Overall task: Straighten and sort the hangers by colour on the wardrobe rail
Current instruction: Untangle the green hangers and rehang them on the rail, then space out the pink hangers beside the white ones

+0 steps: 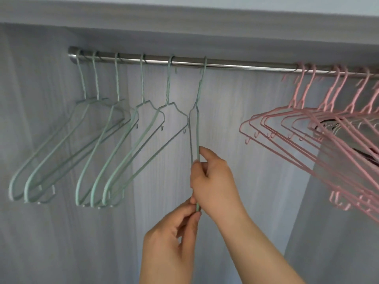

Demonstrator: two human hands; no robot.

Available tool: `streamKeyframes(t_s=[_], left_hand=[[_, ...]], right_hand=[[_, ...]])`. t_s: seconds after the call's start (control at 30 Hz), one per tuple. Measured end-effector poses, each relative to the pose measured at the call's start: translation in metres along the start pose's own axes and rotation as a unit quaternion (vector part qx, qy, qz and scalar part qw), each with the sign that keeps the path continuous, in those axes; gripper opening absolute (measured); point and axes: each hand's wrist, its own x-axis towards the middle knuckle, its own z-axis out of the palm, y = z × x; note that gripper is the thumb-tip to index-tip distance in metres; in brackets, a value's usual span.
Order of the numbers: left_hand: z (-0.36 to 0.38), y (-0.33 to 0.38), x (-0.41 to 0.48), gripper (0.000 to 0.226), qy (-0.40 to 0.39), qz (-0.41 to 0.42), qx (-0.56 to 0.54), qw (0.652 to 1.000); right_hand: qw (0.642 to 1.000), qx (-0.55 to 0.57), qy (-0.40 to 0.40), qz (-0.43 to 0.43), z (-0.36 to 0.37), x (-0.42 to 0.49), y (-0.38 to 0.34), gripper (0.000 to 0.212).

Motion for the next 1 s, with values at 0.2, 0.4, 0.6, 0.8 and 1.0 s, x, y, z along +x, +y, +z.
streamKeyframes(t_s=[0.2, 0.4, 0.6, 0.8, 1.0], left_hand=[[-0.009, -0.005, 0.002, 0.030, 0.018, 0.002, 0.002, 1.000], [-0.009, -0.004, -0.004, 0.030, 0.038, 0.003, -0.041, 0.998], [0.006, -0.002, -0.015, 0.053, 0.121, 0.046, -0.057, 0.990], [0.022, 0.017, -0.027, 0.050, 0.179, 0.188, 0.078, 0.963], [0.054, 0.029, -0.049, 0.014, 0.103, 0.211, 0.014, 0.972]], right_hand=[[1.000, 0.007, -0.015, 0.010, 0.008, -0.002, -0.007, 0.041], [0.973, -0.174, 0.089, -0.121, -0.061, -0.021, -0.011, 0.036], [0.902, -0.369, 0.222, -0.002, -0.175, -0.017, 0.014, 0.051], [0.888, -0.442, 0.108, 0.068, -0.168, 0.001, 0.048, 0.051], [0.984, -0.154, 0.084, 0.026, -0.147, 0.005, 0.045, 0.027]])
